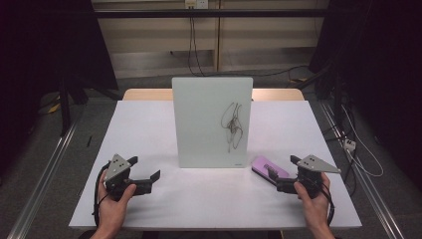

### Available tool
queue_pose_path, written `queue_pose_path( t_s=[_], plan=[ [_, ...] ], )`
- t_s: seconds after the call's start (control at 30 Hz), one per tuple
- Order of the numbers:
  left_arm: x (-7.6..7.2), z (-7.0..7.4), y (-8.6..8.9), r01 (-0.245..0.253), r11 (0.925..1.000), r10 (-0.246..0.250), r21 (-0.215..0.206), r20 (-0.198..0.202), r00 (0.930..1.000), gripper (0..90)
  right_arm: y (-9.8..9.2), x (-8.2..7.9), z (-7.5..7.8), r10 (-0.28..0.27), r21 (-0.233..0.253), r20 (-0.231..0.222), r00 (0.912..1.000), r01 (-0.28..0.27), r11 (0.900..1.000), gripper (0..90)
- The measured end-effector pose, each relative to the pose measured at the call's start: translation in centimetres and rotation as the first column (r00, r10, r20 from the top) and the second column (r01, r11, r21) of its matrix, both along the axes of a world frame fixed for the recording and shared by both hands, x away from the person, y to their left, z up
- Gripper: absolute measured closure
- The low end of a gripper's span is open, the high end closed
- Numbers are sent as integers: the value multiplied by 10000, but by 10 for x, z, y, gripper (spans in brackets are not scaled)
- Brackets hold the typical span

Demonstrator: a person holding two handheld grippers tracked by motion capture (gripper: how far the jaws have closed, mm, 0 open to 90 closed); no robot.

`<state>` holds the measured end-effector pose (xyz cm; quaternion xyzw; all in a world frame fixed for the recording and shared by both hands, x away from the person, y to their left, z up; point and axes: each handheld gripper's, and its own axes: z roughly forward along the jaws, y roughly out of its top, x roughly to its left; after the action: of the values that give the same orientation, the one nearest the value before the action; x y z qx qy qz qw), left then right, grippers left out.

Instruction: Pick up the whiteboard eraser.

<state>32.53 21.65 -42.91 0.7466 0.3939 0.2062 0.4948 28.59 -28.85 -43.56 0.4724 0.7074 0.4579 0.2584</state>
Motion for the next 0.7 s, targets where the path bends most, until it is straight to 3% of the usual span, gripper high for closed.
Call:
queue_pose_path(
  t_s=[0.4,0.57,0.7],
  plan=[
    [0,-2,2,-111,9999,110,-60,-151,9998,48,1,3,-1,351,132,-208,9992,-348,9993,61],
    [-1,-1,3,-111,9999,111,-108,-76,9999,49,3,3,1,652,-2,-440,9969,-652,9979,92],
    [-2,-1,3,-57,9999,57,-129,-58,10000,49,6,3,1,583,-231,-480,9971,-595,9980,88]
  ],
)
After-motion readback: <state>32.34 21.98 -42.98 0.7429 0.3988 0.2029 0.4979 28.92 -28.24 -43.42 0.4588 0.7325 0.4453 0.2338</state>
